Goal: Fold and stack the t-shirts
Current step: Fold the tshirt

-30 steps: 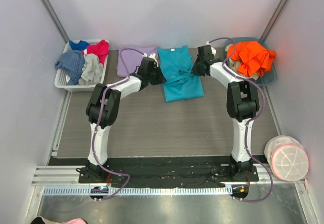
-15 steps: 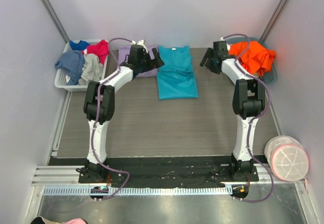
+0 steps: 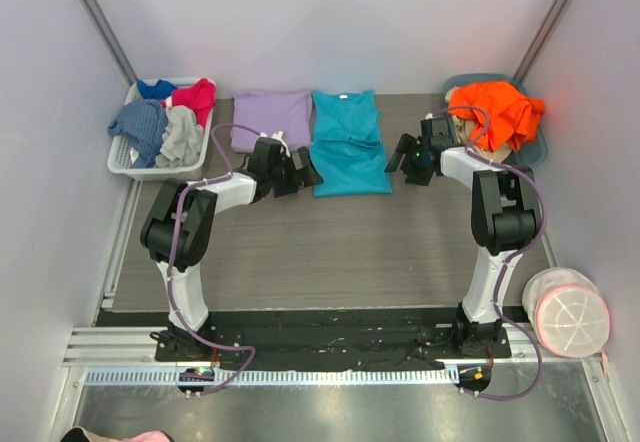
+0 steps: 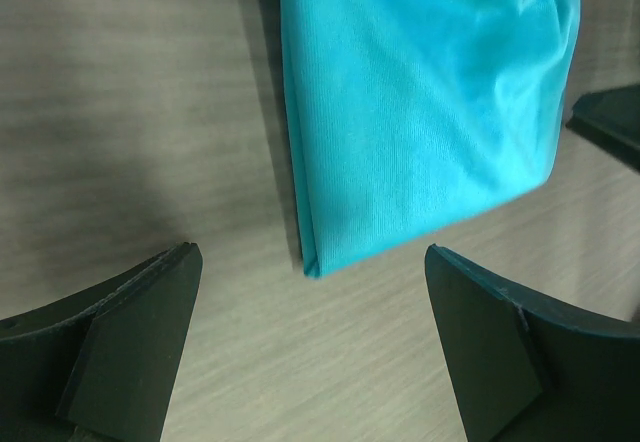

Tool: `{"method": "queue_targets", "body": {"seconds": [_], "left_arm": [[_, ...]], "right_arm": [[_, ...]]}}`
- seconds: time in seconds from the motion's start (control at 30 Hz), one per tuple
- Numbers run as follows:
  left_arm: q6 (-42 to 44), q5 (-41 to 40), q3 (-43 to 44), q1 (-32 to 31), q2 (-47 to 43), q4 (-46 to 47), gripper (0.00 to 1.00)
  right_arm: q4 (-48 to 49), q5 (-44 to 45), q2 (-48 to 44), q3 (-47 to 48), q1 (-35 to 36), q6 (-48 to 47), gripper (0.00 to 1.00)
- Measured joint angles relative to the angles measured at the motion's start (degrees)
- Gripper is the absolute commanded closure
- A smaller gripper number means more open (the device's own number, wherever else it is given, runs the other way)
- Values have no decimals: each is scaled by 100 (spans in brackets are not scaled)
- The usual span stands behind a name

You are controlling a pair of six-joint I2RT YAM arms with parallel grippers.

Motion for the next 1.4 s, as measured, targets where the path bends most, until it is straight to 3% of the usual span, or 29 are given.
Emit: {"method": "queue_targets", "body": {"seconds": [0.1,0.13,0.33,0.63,0.9,0.93,0.97,1.0,1.03,1.07,1.1,1.17,1.4], "left_arm": [[-94,2,-302,-111,-107,262,6],[-114,2,-321,-136,-107,326,14],[-286,24,-415,-306,-101,614,31],[-422,44,-474,-511,22,896,38],[-516,42,-625,-608,59,1021,47],[-518,42,-632,-608,61,1040,51],[-518,42,-636,-608,63,1049,55],[-525,39,-638,-608,68,1056,62],[-527,39,-645,-608,76,1058,77],[-531,39,-656,-608,85,1062,84],[-542,37,-671,-608,87,1062,99],[-535,31,-708,-605,90,1067,100],[-529,39,-1069,-608,-76,1110,100]], "right_arm": [[221,-162,-81,-197,-4,4,25],[262,-197,-90,-232,-9,4,26],[522,-411,-103,-365,-17,44,29],[774,-708,-396,-903,11,146,36],[940,-903,-476,-1158,129,205,52],[944,-903,-476,-1165,144,208,56],[944,-905,-468,-1174,160,214,68],[944,-907,-463,-1176,173,212,75],[938,-907,-448,-1182,184,203,81],[929,-909,-417,-1202,192,203,91],[944,-946,-393,-1217,197,229,93],[944,-955,-385,-1255,203,273,99],[743,-892,-758,-1624,315,275,99]]}}
